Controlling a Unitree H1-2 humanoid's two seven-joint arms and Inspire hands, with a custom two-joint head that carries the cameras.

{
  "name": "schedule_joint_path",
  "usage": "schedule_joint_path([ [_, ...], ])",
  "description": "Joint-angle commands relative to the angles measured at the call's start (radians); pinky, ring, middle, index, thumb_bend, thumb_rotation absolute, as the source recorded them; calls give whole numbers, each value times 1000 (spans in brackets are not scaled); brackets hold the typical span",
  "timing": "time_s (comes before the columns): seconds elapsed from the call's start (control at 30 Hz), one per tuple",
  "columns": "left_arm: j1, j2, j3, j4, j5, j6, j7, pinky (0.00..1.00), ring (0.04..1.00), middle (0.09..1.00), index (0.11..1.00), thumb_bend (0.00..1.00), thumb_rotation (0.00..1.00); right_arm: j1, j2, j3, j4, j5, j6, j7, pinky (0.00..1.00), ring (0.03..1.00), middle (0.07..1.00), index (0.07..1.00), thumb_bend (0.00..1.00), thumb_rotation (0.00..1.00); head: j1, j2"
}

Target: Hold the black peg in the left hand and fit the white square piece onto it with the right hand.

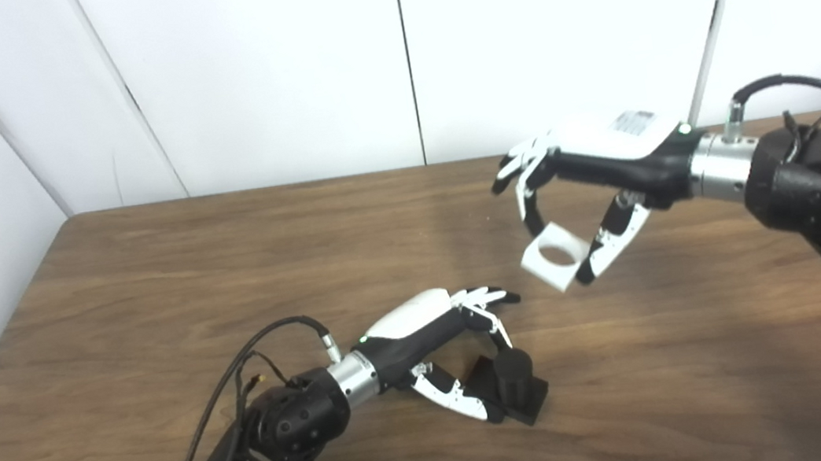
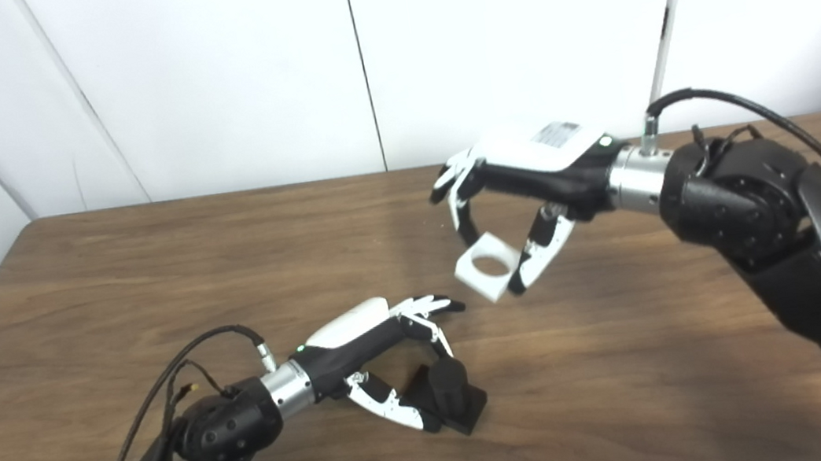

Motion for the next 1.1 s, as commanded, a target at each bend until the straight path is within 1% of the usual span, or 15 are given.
schedule_joint_path([
  [0.0, -3, 7, -20, 33, 57, 25, -25, 1000, 1000, 965, 493, 520, 79, -28, 4, -22, -43, 31, 33, 16, 881, 898, 825, 479, 513, 143, 1, 2],
  [0.13, -2, 6, -18, 35, 52, 28, -25, 1000, 1000, 964, 493, 520, 78, -12, 10, -15, -77, 37, 45, 45, 866, 890, 823, 479, 513, 145, 2, 3],
  [0.2, -1, 6, -17, 34, 52, 29, -24, 1000, 1000, 963, 493, 520, 78, -2, 15, -14, -87, 39, 40, 50, 853, 883, 819, 479, 514, 144, 2, 3],
  [0.37, -2, 9, -17, 26, 53, 34, -28, 1000, 1000, 962, 493, 520, 78, 16, 29, -9, -108, 35, 46, 70, 860, 885, 819, 480, 515, 140, -7, 9],
  [0.47, -5, 12, -21, 23, 58, 33, -31, 1000, 1000, 965, 494, 519, 81, 29, 38, 0, -110, 38, 36, 80, 872, 888, 820, 479, 514, 140, -10, 13],
  [0.67, -2, 11, -17, 18, 45, 41, -36, 1000, 1000, 966, 494, 520, 78, 49, 47, 20, -99, 31, 25, 88, 874, 892, 821, 478, 513, 141, -8, 18],
  [0.8, -1, 10, -17, 22, 49, 33, -31, 1000, 1000, 961, 493, 520, 78, 60, 56, 31, -90, 24, 25, 86, 883, 896, 823, 478, 513, 140, -9, 20],
  [0.97, -2, 9, -18, 24, 49, 33, -30, 1000, 1000, 962, 493, 520, 78, 74, 74, 36, -52, 30, -3, 67, 874, 890, 820, 478, 514, 140, -3, 19],
  [1.07, -4, 9, -18, 25, 50, 31, -30, 1000, 1000, 962, 493, 520, 78, 80, 87, 37, -38, 28, -3, 63, 876, 889, 818, 478, 514, 140, -3, 20],
])
